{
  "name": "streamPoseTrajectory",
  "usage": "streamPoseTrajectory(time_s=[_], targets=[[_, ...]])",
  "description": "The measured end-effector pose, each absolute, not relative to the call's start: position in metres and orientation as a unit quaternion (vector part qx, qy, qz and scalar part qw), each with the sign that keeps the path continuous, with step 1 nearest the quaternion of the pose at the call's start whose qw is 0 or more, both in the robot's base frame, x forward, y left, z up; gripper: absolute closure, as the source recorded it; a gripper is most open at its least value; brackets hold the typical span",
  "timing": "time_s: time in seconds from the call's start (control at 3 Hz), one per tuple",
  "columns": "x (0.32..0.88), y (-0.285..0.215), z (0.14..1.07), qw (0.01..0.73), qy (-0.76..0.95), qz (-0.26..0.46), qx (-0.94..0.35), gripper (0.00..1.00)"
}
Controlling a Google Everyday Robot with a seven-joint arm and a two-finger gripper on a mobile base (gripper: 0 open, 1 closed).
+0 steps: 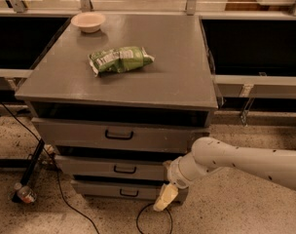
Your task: Open middle drawer
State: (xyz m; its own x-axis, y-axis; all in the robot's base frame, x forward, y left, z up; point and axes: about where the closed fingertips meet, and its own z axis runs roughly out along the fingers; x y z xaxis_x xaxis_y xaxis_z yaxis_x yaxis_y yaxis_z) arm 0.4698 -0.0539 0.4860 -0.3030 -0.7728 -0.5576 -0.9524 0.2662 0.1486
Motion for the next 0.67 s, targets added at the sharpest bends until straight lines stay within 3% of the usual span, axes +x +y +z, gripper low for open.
streamPoseTrajectory(time_s=[0.67], targets=[[0.491, -0.046, 0.464, 0.216, 0.794, 0.193, -0.534, 0.0]])
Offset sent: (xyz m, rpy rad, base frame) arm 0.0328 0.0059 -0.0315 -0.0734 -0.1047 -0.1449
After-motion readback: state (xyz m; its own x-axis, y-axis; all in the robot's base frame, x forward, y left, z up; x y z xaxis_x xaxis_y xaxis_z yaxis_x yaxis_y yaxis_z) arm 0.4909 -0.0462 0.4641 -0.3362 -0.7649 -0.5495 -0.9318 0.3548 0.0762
